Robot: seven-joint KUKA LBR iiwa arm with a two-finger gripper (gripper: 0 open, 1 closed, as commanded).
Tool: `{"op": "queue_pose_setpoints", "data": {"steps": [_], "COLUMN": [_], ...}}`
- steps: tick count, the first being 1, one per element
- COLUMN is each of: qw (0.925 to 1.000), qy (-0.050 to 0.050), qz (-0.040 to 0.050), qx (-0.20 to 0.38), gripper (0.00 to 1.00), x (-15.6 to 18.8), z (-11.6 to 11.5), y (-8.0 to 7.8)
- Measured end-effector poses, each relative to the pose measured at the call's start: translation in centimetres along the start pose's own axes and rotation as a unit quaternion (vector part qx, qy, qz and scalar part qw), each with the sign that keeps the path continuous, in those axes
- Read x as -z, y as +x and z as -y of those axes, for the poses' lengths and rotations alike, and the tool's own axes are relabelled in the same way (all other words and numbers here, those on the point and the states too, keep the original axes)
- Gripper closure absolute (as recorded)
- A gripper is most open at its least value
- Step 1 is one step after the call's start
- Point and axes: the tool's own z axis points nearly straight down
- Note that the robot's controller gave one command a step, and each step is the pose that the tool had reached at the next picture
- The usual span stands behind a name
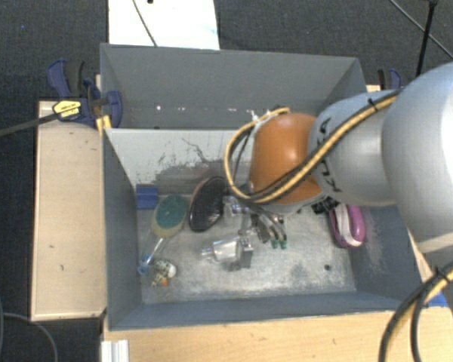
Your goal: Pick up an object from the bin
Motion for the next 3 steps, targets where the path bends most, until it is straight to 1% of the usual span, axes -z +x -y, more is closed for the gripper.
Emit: {"op": "queue_pose_setpoints", "data": {"steps": [1,2,3], "qw": [0.9922,0.9925,0.9917], "qy": [0.0,-0.001,-0.001], "qz": [0.0069,0.0077,0.013], "qx": [0.124,0.122,0.128], "gripper": [0.0,1.0,1.0], "x": [0.2,0.2,19.2], "z": [-3.0,-3.1,-3.7], "y": [-1.0,-1.0,3.6]}}
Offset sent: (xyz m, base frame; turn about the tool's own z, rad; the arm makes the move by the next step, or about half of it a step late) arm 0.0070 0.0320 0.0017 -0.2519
